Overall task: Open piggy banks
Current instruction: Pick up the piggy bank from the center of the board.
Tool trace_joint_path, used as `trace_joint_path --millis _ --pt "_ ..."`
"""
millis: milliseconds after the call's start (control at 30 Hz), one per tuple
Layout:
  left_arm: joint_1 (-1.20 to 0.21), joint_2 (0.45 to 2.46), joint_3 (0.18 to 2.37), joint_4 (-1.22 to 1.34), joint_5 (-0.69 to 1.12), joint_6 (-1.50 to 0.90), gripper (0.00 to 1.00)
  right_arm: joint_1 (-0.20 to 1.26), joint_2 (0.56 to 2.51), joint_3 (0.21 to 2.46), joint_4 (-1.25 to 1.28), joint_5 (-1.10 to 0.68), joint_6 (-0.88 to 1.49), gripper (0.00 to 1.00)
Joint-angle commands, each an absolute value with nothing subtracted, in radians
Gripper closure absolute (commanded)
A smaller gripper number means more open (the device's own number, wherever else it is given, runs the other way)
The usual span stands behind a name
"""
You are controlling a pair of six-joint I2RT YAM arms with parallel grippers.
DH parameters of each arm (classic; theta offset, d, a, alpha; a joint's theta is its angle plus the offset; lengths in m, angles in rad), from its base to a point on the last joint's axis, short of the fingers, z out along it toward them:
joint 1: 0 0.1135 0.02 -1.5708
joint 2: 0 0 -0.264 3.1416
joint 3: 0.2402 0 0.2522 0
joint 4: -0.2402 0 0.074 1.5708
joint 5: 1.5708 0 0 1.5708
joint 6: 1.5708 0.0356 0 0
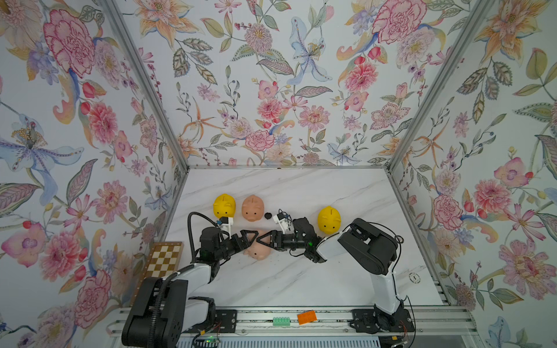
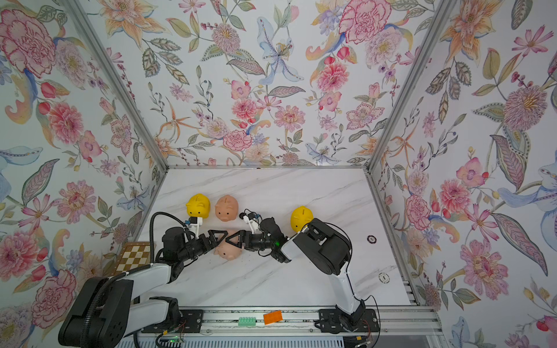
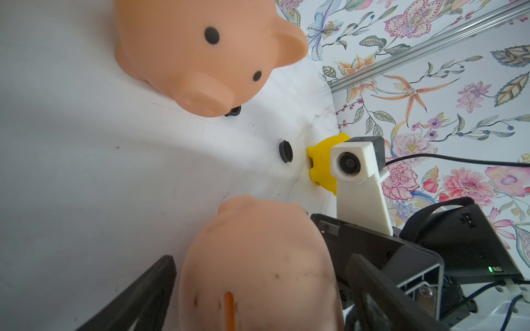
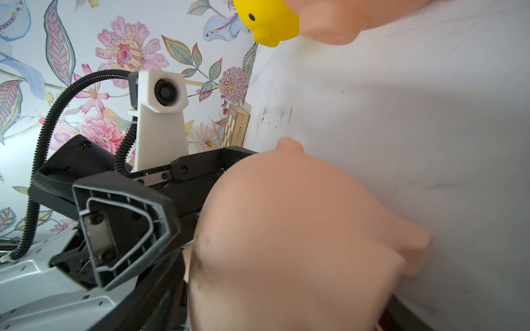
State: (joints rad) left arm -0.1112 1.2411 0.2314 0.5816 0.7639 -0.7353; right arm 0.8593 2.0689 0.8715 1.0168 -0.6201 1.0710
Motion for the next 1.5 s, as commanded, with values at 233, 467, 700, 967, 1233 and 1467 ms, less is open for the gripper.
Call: trace_joint_path --millis 233,467,700,967,1233,1467 --pt "-0.102 1.190 0.234 0.555 0.718 -0.741 0.04 0.875 2.098 0.868 1.007 -0.598 1.064 0.23" --pt "-0.093 1.064 0.271 0.347 0.605 -0.691 0.02 0.869 2.107 0.863 0.991 -0.584 1.068 0.25" --pt "-0.090 1.021 0.256 0.312 0.635 -0.718 0.02 0.850 2.121 0.848 1.009 -0.550 1.099 0.28" --pt "-0.090 1.029 0.120 0.571 0.739 -0.810 0.02 0.831 2.150 0.848 1.032 -0.558 1.133 0.28" --pt "-0.091 1.043 0.039 0.730 0.730 -0.858 0.01 0.815 2.205 0.846 1.117 -0.575 1.201 0.27" --pt "-0.089 1.175 0.016 0.960 0.736 -0.918 0.01 0.811 2.220 0.846 1.141 -0.580 1.221 0.28"
